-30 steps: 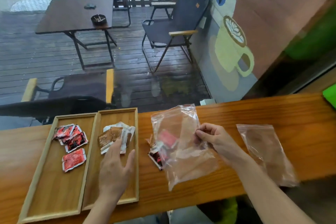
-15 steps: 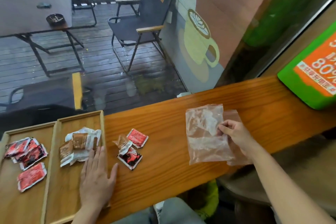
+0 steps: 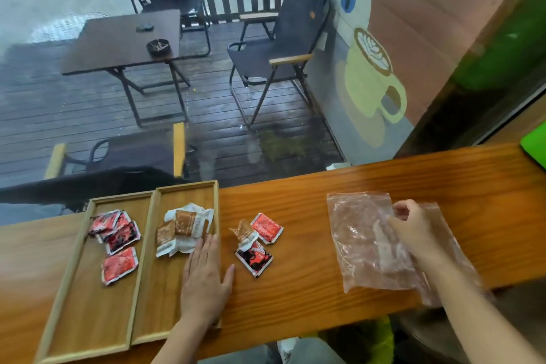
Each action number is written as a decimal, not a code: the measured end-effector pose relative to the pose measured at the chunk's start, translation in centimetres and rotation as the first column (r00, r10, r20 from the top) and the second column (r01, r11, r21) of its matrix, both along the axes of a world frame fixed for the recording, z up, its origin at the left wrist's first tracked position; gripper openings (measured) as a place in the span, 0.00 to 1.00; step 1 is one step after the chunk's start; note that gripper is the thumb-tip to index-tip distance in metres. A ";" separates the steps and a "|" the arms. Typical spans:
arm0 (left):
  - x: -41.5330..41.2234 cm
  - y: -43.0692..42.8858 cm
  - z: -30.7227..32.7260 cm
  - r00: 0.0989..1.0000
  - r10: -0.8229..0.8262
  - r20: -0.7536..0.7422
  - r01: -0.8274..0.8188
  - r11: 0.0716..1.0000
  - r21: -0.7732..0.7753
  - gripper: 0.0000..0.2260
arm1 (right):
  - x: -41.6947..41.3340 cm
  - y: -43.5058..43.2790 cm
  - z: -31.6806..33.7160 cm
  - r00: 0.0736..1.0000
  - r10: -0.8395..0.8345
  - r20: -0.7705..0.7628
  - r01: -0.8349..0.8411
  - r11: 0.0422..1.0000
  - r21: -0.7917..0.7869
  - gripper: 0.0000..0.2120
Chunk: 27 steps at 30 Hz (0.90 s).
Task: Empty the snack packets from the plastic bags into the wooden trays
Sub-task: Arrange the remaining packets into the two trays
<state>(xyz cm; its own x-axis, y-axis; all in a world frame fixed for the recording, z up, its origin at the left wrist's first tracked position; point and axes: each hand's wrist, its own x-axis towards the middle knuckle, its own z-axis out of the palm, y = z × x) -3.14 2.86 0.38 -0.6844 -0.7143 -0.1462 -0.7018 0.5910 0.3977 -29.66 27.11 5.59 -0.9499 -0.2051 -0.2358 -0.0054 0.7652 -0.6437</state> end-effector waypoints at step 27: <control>-7.9 -3.1 3.0 0.996 0.035 0.079 -0.059 0.943 0.328 0.08 | 9.8 -17.8 -3.8 0.883 0.462 0.090 -0.470 0.864 0.181 0.28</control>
